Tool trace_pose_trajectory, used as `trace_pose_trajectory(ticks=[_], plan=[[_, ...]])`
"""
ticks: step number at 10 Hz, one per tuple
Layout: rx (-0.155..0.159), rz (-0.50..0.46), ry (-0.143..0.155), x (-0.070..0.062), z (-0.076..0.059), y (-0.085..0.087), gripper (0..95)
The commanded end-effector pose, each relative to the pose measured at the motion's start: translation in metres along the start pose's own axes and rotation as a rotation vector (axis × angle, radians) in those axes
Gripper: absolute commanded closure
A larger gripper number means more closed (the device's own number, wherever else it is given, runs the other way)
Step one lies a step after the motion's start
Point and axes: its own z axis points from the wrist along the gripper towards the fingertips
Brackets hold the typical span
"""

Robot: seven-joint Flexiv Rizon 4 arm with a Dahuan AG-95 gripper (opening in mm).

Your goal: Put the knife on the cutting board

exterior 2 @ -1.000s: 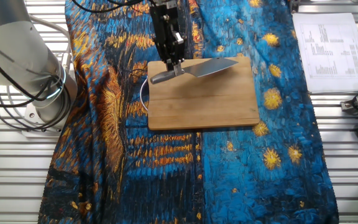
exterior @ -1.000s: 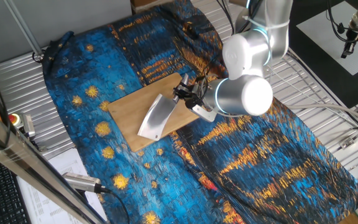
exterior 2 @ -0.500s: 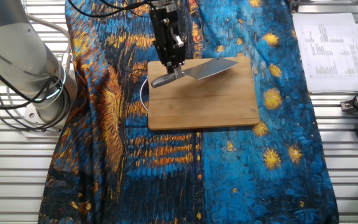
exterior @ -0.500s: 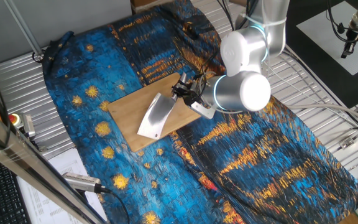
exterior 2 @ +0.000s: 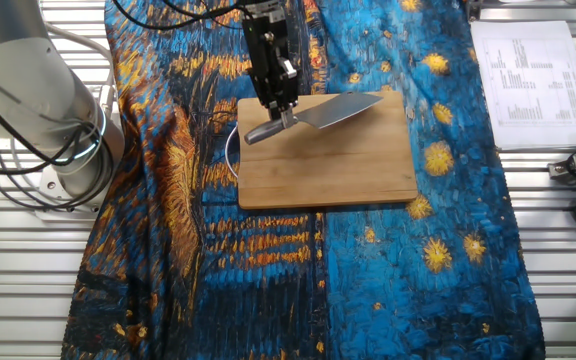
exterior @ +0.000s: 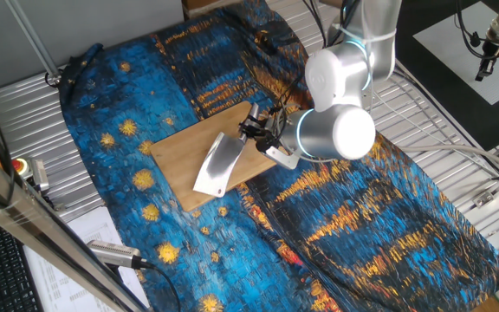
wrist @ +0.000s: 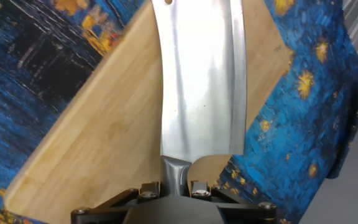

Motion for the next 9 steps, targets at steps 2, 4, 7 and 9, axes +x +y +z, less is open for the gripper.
trace_pose_trajectory(ticks=[2, 4, 7, 9], plan=[[0.000, -0.032, -0.007, 0.0038, -0.0001, -0.0043, 76.0], [0.001, -0.041, -0.008, 0.0043, 0.0016, -0.0049, 76.0], [-0.005, -0.044, -0.017, 0.0035, 0.0033, -0.0034, 76.0], [-0.043, -0.068, -0.047, 0.0035, 0.0034, -0.0034, 57.0]])
